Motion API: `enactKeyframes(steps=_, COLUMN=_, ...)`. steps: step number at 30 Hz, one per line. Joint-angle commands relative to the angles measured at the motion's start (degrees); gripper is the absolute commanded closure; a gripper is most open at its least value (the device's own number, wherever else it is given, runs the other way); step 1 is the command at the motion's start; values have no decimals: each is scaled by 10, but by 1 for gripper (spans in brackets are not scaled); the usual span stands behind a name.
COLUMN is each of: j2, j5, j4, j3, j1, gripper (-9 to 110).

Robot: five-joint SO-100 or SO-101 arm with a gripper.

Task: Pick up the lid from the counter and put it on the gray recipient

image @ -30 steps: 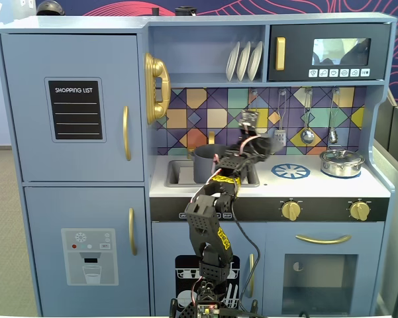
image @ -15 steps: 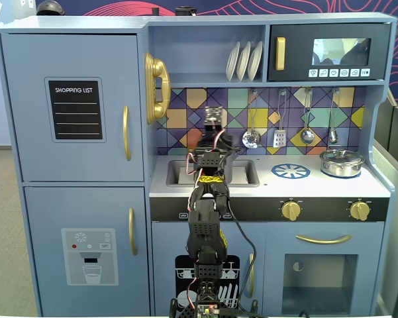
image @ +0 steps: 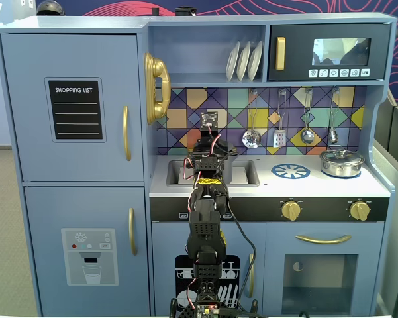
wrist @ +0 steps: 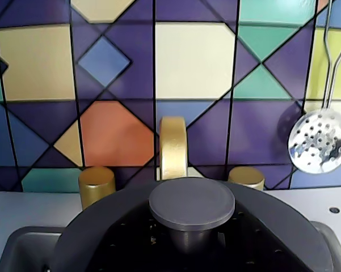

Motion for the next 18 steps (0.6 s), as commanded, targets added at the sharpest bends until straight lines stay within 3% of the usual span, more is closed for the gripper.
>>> enactKeyframes(steps=1, j2=6, j5=-4, j4=-29, j3=-5, j1=1, gripper=102)
enactKeyframes(steps=18, j2=-8, j5=-11, j4=-54, j3=32, j1=4, gripper=102)
